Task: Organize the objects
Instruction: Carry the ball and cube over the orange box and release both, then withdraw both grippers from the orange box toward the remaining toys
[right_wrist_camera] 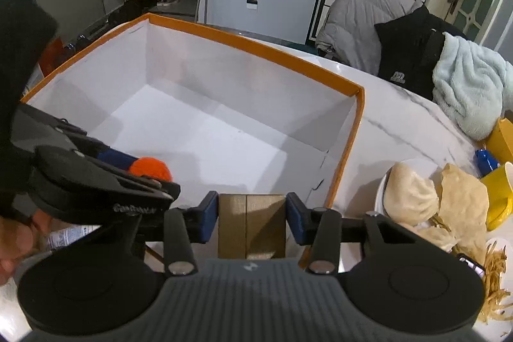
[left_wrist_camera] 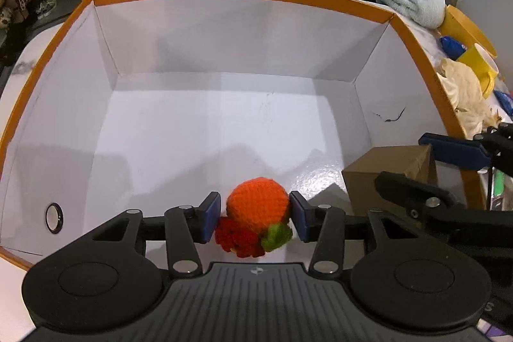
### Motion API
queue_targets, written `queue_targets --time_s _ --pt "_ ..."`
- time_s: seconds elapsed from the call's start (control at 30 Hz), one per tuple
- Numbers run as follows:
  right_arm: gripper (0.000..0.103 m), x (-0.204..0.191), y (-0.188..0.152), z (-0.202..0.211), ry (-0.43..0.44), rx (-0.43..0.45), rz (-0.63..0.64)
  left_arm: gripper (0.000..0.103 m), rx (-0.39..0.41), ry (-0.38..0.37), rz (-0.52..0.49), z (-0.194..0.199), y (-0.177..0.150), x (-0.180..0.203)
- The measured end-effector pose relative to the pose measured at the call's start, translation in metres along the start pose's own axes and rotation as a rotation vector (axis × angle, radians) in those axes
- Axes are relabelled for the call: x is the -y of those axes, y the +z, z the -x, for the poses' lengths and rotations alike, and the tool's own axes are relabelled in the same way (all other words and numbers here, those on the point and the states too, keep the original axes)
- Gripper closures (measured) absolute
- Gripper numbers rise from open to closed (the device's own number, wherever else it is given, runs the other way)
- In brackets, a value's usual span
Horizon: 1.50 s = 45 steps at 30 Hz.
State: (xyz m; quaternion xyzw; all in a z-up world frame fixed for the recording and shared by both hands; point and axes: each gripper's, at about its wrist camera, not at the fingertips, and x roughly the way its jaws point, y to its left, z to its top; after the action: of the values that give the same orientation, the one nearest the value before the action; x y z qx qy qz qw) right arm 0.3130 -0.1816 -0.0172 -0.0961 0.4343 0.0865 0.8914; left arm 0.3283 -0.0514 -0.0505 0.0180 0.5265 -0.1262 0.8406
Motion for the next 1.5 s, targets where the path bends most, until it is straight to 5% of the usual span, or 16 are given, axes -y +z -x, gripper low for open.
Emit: queue_targets --time_s 0.27,0.4,0.67,0.83,1.5 --pt "0.058 0.001 0.0 0.0 -0.005 -0.012 0.006 0.047 -0.001 0.019 -0.01 0.0 0.0 0.006" --pt "0.059 0.0 -0.001 0.003 -0.007 -0.011 0.002 0.029 -0.008 0.048 -0.008 -0.001 0.002 0.007" --pt "0.059 0.001 -0.001 0.007 0.001 -0.005 -0.015 0.017 -0.012 0.057 -0.001 0.002 0.003 0.005" --pt "0.052 0.004 0.0 0.015 -0.017 0.017 -0.023 0.017 0.004 0.048 0.004 0.01 0.004 0.005" --pt "0.05 0.004 0.009 0.071 -0.034 0.098 -0.03 0.017 0.086 0.064 -0.021 0.064 0.008 0.016"
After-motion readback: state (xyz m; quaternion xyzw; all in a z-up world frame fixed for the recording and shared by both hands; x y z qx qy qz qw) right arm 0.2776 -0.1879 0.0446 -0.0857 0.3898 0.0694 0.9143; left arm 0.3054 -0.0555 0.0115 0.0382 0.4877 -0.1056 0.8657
